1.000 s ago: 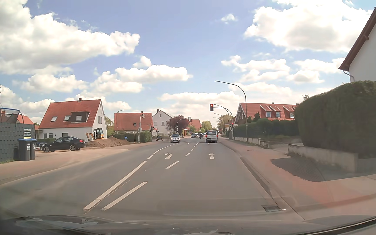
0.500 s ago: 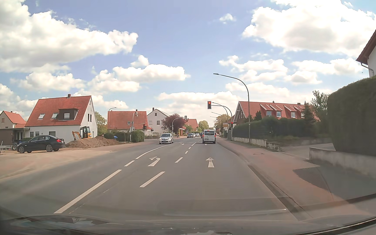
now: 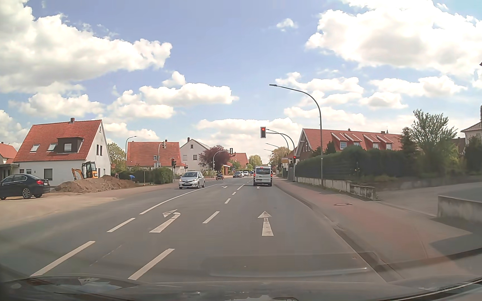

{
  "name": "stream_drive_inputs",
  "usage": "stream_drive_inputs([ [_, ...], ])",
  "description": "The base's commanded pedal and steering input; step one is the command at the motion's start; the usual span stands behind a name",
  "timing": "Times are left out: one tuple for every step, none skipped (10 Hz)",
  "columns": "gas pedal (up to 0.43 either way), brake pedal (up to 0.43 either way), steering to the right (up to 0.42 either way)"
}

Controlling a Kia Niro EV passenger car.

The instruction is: Follow the waypoints while adhering to traffic rules and regulations

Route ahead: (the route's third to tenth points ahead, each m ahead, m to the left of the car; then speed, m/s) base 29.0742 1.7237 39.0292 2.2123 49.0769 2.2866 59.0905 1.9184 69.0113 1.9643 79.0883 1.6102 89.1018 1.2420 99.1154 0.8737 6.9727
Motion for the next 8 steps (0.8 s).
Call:
stream_drive_inputs([
  [0.000,0.037,0.024],
  [0.000,0.055,0.024],
  [0.000,0.055,0.024],
  [0.000,0.055,0.022],
  [0.000,0.055,0.016],
  [0.000,0.055,0.007],
  [0.000,0.049,-0.002],
  [0.000,0.049,-0.008],
])
